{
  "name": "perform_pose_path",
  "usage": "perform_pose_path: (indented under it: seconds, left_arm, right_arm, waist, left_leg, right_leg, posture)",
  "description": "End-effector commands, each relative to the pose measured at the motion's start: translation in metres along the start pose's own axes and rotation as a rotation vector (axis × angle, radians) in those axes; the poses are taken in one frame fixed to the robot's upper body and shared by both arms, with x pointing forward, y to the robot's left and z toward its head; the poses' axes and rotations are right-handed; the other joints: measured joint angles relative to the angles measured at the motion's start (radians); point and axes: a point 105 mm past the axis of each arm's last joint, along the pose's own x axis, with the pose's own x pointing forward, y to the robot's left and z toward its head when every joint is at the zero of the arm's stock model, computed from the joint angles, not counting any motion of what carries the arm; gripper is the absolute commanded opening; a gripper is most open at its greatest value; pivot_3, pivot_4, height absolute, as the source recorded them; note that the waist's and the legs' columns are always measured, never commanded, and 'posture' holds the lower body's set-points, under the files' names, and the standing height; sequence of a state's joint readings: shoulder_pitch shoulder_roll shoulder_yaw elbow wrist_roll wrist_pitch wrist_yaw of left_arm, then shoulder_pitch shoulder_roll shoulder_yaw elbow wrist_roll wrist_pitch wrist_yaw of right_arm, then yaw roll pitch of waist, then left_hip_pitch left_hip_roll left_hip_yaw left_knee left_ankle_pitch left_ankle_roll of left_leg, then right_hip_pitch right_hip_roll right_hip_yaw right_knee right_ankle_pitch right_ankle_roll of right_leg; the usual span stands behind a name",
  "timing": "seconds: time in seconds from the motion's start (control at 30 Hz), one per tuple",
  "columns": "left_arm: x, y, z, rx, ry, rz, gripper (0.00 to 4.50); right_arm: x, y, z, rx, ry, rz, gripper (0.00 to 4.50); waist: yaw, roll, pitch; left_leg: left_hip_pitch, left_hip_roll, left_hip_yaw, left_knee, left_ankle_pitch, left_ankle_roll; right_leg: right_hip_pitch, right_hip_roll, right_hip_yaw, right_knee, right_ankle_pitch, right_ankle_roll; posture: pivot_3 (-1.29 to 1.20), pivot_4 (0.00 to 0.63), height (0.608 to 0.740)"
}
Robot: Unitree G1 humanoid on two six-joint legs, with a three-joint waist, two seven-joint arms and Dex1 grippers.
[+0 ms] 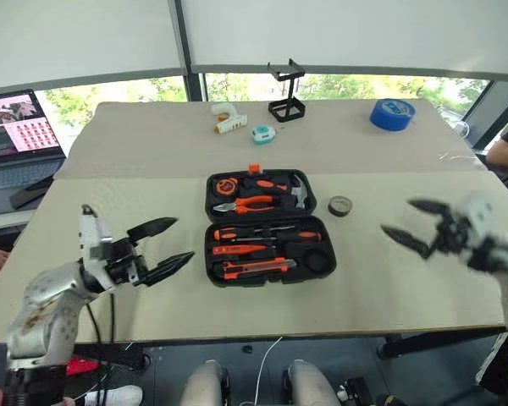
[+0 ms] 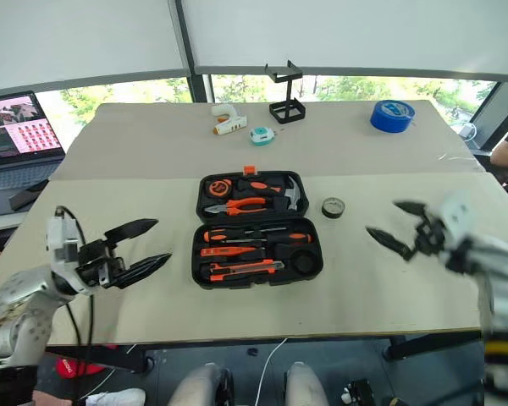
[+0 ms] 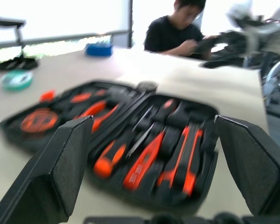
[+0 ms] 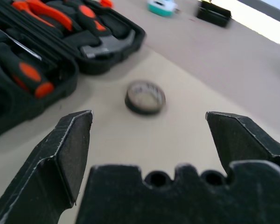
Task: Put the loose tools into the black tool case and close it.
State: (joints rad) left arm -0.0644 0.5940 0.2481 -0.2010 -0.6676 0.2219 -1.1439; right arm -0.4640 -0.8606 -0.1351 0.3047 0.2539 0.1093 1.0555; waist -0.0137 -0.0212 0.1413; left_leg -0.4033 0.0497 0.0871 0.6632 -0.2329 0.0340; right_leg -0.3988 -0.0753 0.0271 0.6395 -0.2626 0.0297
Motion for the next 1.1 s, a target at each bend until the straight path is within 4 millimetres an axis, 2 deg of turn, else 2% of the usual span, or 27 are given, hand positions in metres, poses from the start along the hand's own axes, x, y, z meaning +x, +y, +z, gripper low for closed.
perform_pose_path:
  seconds: [0.03, 0.17, 0.37, 0.43, 0.47, 0.67, 0.7, 0.73, 0.8, 0.87, 0.93, 1.0, 1.1]
  left_arm:
    - [0.011, -0.007, 0.004, 0.024, -0.006, -0.039, 4.46]
    - [0.021, -0.013, 0.000, 0.017, -0.001, -0.075, 4.46]
    - [0.028, -0.023, -0.005, 0.010, 0.008, -0.107, 4.46]
    - [0.028, -0.025, -0.007, 0.008, 0.012, -0.109, 4.50]
    - [0.028, -0.026, -0.007, 0.008, 0.013, -0.110, 4.50]
    - [0.028, -0.028, -0.009, 0.019, 0.023, -0.114, 4.50]
    - [0.028, -0.029, -0.008, 0.021, 0.023, -0.114, 4.50]
    - [0.028, -0.029, -0.009, 0.032, 0.027, -0.118, 4.50]
    - [0.026, -0.031, -0.011, 0.058, 0.048, -0.138, 4.50]
    - [0.024, -0.033, -0.013, 0.071, 0.065, -0.165, 4.50]
    - [0.023, -0.036, -0.014, 0.087, 0.075, -0.194, 4.50]
    - [0.022, -0.040, -0.014, 0.100, 0.083, -0.236, 4.50]
    - [0.017, -0.049, -0.015, 0.101, 0.100, -0.296, 4.50]
  right_arm:
    - [0.025, 0.002, -0.012, -0.022, 0.179, 0.152, 4.50]
    - [0.049, -0.001, -0.011, -0.091, 0.296, 0.252, 4.50]
    - [0.077, -0.004, -0.008, -0.144, 0.391, 0.286, 4.50]
    - [0.083, -0.002, -0.007, -0.155, 0.388, 0.299, 4.00]
    - [0.084, -0.002, -0.007, -0.151, 0.391, 0.302, 3.90]
    - [0.092, -0.003, -0.013, -0.159, 0.439, 0.279, 1.76]
    - [0.093, -0.005, -0.013, -0.167, 0.439, 0.266, 1.76]
    - [0.094, -0.005, -0.012, -0.178, 0.432, 0.266, 1.08]
    - [0.093, -0.006, -0.009, -0.198, 0.424, 0.274, 0.72]
    - [0.091, -0.006, -0.003, -0.220, 0.397, 0.301, 0.04]
    - [0.090, -0.005, 0.008, -0.223, 0.354, 0.332, 0.04]
    - [0.086, 0.003, 0.030, -0.188, 0.268, 0.429, 0.04]
    - [0.072, 0.029, 0.063, -0.152, 0.143, 0.641, 0.04]
  waist:
    - [0.006, -0.002, 0.000]
    - [0.009, -0.001, 0.000]
    - [0.001, -0.001, 0.001]
    - [0.002, -0.001, 0.001]
    - [0.001, -0.001, 0.001]
    - [-0.001, -0.001, 0.001]
    - [-0.001, -0.001, 0.001]
    - [-0.002, -0.001, 0.001]
    - [-0.002, -0.001, 0.001]
    - [-0.002, -0.001, 0.001]
    - [-0.003, -0.001, 0.001]
    - [-0.003, 0.000, 0.001]
    - [-0.003, 0.001, 0.002]
  left_leg:
    - [-0.002, 0.000, 0.000, -0.002, 0.000, 0.000]
    - [-0.011, -0.001, 0.001, -0.002, 0.000, 0.000]
    - [-0.013, -0.002, 0.005, -0.002, 0.001, -0.001]
    - [-0.013, -0.001, 0.005, -0.002, 0.001, -0.001]
    - [-0.013, -0.001, 0.005, -0.002, 0.001, -0.002]
    - [-0.013, -0.001, 0.007, -0.002, 0.002, -0.003]
    - [-0.013, -0.001, 0.007, -0.002, 0.002, -0.003]
    - [-0.013, -0.001, 0.007, -0.002, 0.002, -0.003]
    - [-0.013, -0.001, 0.008, -0.002, 0.002, -0.004]
    - [-0.013, -0.001, 0.008, -0.002, 0.002, -0.004]
    - [-0.013, -0.001, 0.009, -0.002, 0.002, -0.004]
    - [-0.013, -0.001, 0.009, -0.002, 0.002, -0.004]
    - [-0.014, -0.001, 0.010, -0.002, 0.002, -0.004]
  right_leg:
    - [-0.003, 0.000, -0.001, 0.000, -0.001, -0.001]
    - [-0.012, -0.001, 0.000, 0.000, -0.001, 0.000]
    - [-0.015, -0.002, 0.002, 0.000, 0.000, 0.001]
    - [-0.015, -0.002, 0.002, 0.000, 0.000, 0.001]
    - [-0.015, -0.002, 0.002, 0.001, 0.000, 0.001]
    - [-0.018, -0.002, 0.004, 0.003, 0.000, 0.001]
    - [-0.018, -0.002, 0.004, 0.004, 0.000, 0.001]
    - [-0.019, -0.002, 0.004, 0.005, 0.000, 0.001]
    - [-0.020, -0.002, 0.005, 0.006, 0.000, 0.001]
    - [-0.020, -0.002, 0.005, 0.006, 0.000, 0.001]
    - [-0.021, -0.001, 0.006, 0.007, 0.000, 0.001]
    - [-0.021, -0.001, 0.006, 0.007, 0.000, 0.001]
    - [-0.022, -0.001, 0.007, 0.008, 0.000, 0.001]
  posture:
    - [0.00, 0.150, 0.740]
    - [0.00, 0.150, 0.740]
    - [0.00, 0.150, 0.740]
    - [0.00, 0.150, 0.740]
    - [0.00, 0.150, 0.740]
    - [0.00, 0.150, 0.740]
    - [0.00, 0.150, 0.740]
    - [0.00, 0.150, 0.740]
    - [0.00, 0.150, 0.740]
    - [0.00, 0.150, 0.740]
    - [0.00, 0.150, 0.740]
    - [0.00, 0.150, 0.740]
    - [0.00, 0.150, 0.740]
